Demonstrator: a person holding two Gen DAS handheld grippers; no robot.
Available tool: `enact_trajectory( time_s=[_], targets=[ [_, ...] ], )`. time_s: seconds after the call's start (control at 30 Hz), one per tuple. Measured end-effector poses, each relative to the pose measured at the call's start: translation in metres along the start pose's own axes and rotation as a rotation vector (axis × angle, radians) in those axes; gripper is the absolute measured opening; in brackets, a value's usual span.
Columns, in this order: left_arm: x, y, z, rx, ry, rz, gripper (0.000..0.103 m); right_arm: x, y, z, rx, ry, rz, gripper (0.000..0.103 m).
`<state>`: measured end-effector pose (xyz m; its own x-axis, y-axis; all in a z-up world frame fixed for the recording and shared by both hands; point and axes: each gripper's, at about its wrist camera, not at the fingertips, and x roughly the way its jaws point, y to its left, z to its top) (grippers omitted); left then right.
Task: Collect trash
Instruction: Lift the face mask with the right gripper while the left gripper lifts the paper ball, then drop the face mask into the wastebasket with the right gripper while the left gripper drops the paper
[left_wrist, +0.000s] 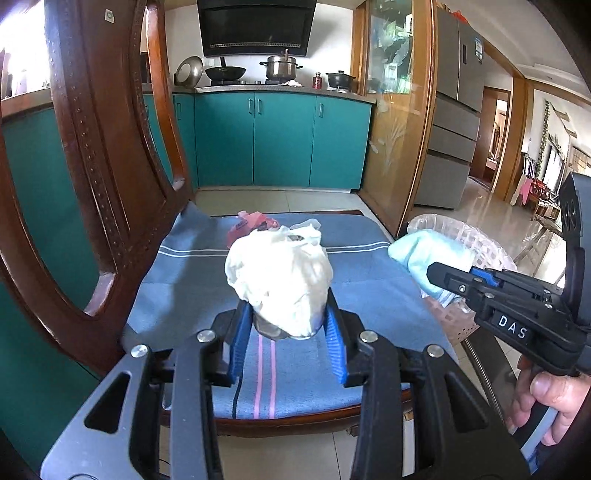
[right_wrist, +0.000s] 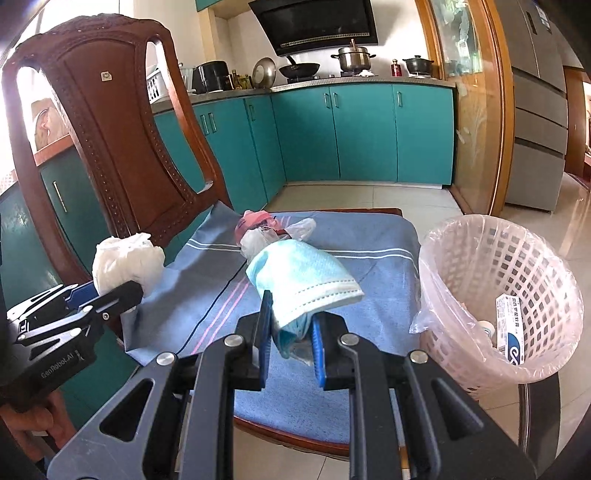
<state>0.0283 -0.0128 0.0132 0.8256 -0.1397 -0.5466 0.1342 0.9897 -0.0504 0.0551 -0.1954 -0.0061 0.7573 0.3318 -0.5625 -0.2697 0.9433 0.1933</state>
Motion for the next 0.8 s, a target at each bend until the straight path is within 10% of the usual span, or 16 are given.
enact_trajectory(
  time_s=[0.43,0.6,0.63,0.73,0.8],
  targets=[
    [0.004,0.001,0.000,0.002,0.014,0.001,0.038,0.000,-0.003,0.001,-0.001,-0.009,-0.007,0.019],
    [0.006,-0.002,-0.002,0.010,0.023,-0.008,0.038,-0.028,-0.067,0.024,0.137,-0.143,-0.135,0.020],
    [0.007,-0.003,-0.002,0.013,0.027,-0.012,0.038,-0.031,-0.087,0.026,0.181,-0.159,-0.171,0.023],
    [0.012,-0.009,-0.003,0.023,0.037,-0.027,0.038,-0.031,-0.138,0.025,0.305,-0.144,-0.245,0.079],
    [0.016,-0.015,-0.003,0.032,0.045,-0.043,0.038,-0.038,-0.168,0.018,0.413,-0.154,-0.275,0.081]
  ],
)
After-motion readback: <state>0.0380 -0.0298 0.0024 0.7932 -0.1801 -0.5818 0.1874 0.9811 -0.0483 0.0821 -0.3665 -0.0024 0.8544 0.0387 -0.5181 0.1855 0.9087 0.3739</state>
